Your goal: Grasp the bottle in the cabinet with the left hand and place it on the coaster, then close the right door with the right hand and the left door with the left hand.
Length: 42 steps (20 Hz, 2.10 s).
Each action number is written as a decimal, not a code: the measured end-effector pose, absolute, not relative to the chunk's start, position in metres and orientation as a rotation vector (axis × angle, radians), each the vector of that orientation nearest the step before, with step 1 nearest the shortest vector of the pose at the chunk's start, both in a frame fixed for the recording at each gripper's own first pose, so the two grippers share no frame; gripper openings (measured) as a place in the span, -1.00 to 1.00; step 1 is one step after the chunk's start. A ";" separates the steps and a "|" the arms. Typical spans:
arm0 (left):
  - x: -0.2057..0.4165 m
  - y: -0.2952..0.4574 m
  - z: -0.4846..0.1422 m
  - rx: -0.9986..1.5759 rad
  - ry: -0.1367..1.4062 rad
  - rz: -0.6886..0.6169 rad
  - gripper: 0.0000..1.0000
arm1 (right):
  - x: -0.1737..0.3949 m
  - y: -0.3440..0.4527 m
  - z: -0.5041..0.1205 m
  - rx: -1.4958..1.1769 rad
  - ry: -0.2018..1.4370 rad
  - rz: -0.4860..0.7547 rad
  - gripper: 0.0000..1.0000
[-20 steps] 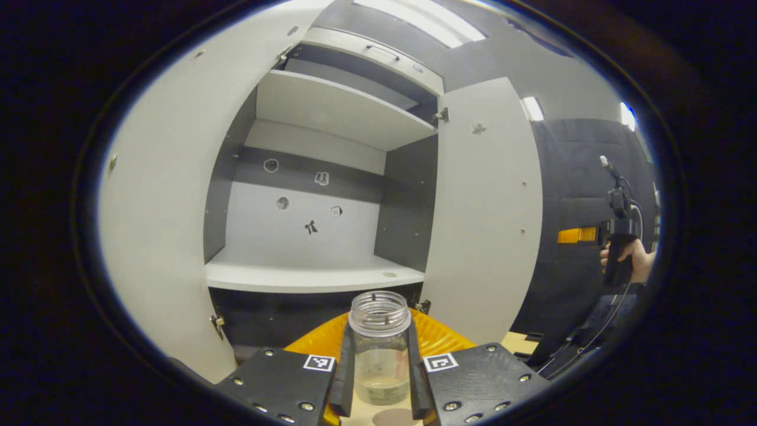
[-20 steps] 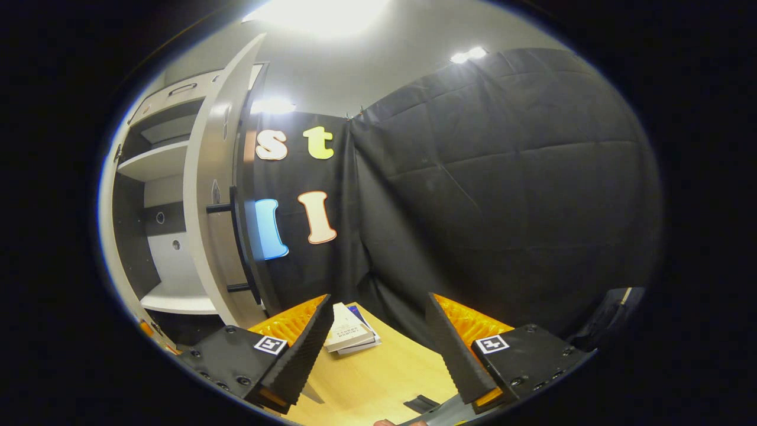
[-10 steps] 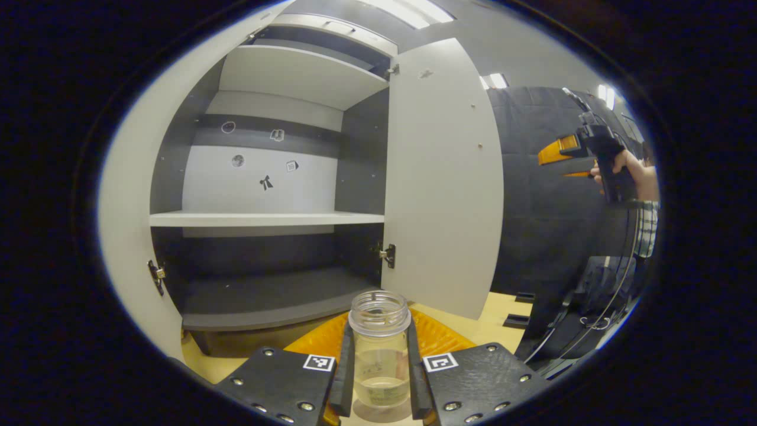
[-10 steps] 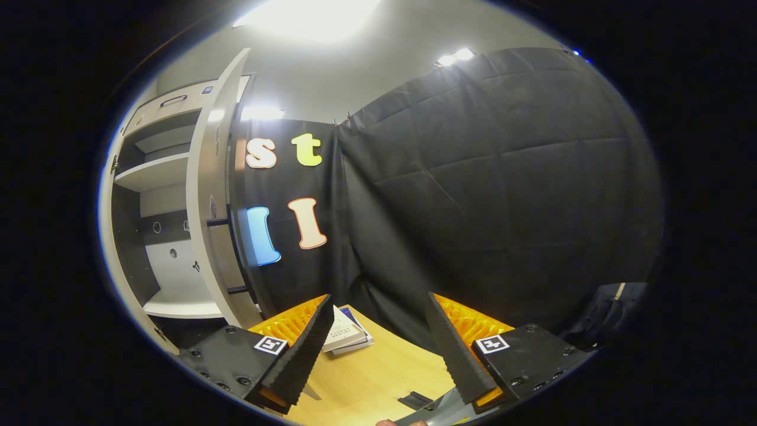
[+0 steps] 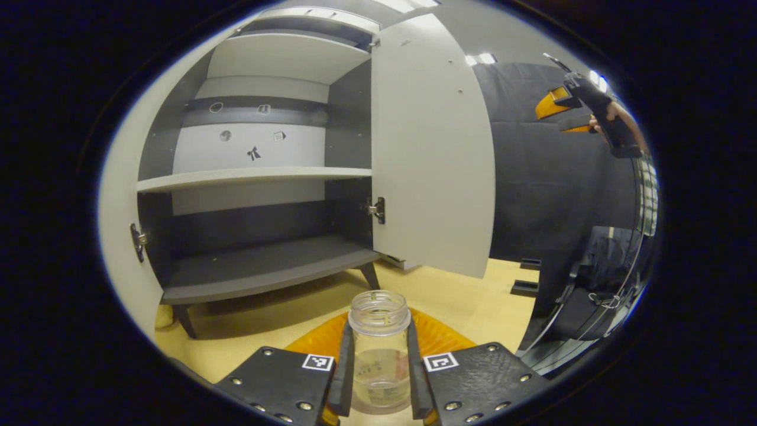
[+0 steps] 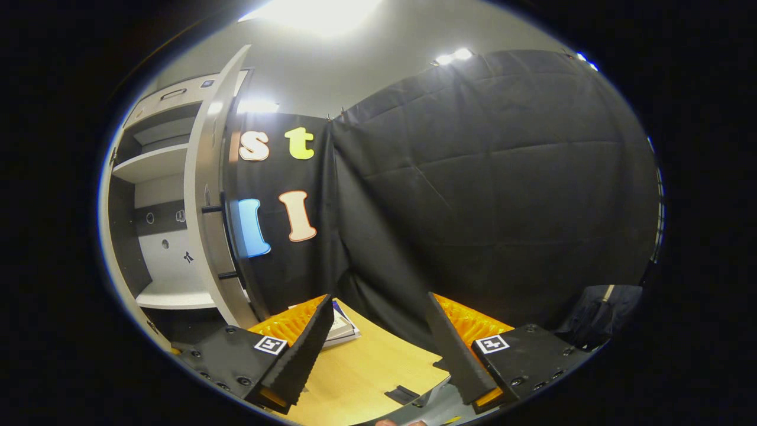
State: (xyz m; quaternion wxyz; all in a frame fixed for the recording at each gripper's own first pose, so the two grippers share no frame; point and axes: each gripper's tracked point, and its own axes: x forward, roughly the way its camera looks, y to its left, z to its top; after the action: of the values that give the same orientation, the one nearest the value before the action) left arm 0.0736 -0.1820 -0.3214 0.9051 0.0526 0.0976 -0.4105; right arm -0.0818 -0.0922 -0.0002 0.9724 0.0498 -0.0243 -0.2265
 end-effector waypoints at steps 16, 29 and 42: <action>0.036 -0.139 -0.269 0.058 0.297 -0.743 0.93 | -0.047 -0.075 0.005 0.072 -0.044 -0.360 0.99; 0.028 -0.047 -0.041 -0.013 0.103 -0.194 0.92 | 0.065 -0.075 0.025 -0.004 -0.004 -0.026 0.99; 0.040 -0.038 0.024 -0.083 0.045 0.104 0.92 | 0.100 -0.047 0.054 0.016 -0.001 0.276 0.93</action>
State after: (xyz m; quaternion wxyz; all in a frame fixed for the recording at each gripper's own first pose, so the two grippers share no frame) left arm 0.0398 -0.0378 0.0244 0.9975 -0.0414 0.0223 0.0522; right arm 0.1002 -0.0468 0.0535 0.9904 0.0078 -0.0007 0.1377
